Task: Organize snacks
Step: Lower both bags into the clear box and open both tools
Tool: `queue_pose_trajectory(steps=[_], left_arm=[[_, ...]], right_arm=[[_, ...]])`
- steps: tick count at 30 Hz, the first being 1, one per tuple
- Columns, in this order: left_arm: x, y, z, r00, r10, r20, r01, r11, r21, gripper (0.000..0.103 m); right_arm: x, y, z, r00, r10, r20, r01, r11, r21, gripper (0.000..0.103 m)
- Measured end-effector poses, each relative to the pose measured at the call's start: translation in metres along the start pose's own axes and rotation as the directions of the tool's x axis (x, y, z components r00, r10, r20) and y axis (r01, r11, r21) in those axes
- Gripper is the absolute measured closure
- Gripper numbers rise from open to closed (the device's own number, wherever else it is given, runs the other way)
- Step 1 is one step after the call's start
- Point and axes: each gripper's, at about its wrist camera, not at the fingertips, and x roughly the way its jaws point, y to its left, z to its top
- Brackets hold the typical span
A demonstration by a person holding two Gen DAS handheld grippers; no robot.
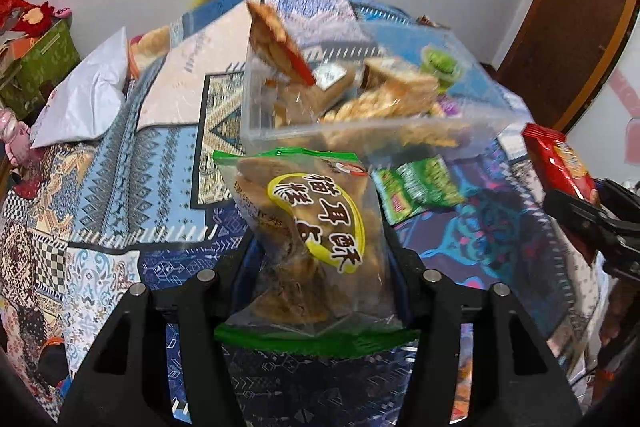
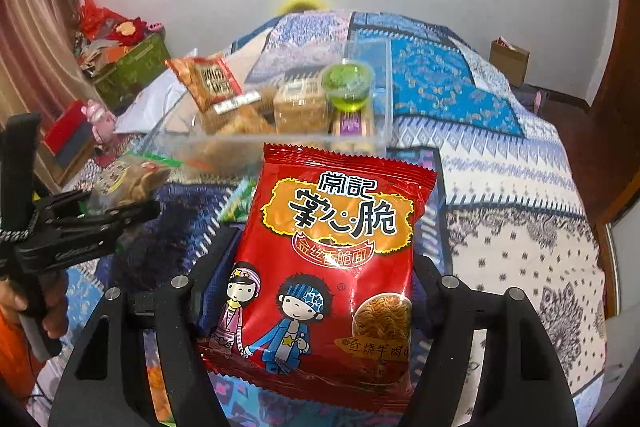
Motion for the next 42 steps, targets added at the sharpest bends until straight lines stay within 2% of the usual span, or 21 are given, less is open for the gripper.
queue_pose_trajectory(steps=[10, 22, 29, 37, 42], left_arm=[[-0.024, -0.018, 0.034, 0.995, -0.037, 0.09, 0.034, 0.999, 0.034, 0.048], [-0.006, -0.028, 0.084, 0.991, -0.048, 0.126, 0.04, 0.997, 0.066, 0.048], [0.021, -0.02, 0.11, 0.992, -0.037, 0.119, 0.031, 0.998, 0.053, 0.048], [0.071, -0.006, 0.134, 0.997, -0.063, 0.032, 0.063, 0.998, 0.009, 0.048], [0.086, -0.004, 0.14, 0.997, -0.078, 0.021, 0.078, 0.997, -0.01, 0.048]], right_arm=[[-0.004, -0.003, 0.039, 0.997, 0.003, 0.077, -0.004, 1.0, 0.007, 0.035], [0.027, 0.004, 0.084, 0.993, 0.012, 0.121, -0.009, 1.0, -0.026, 0.035], [0.067, 0.011, 0.106, 0.996, 0.017, 0.09, -0.011, 0.998, -0.062, 0.035], [0.102, 0.014, 0.113, 0.999, 0.021, 0.049, -0.016, 0.995, -0.102, 0.035], [0.112, 0.008, 0.114, 1.0, 0.021, 0.017, -0.019, 0.994, -0.109, 0.033]])
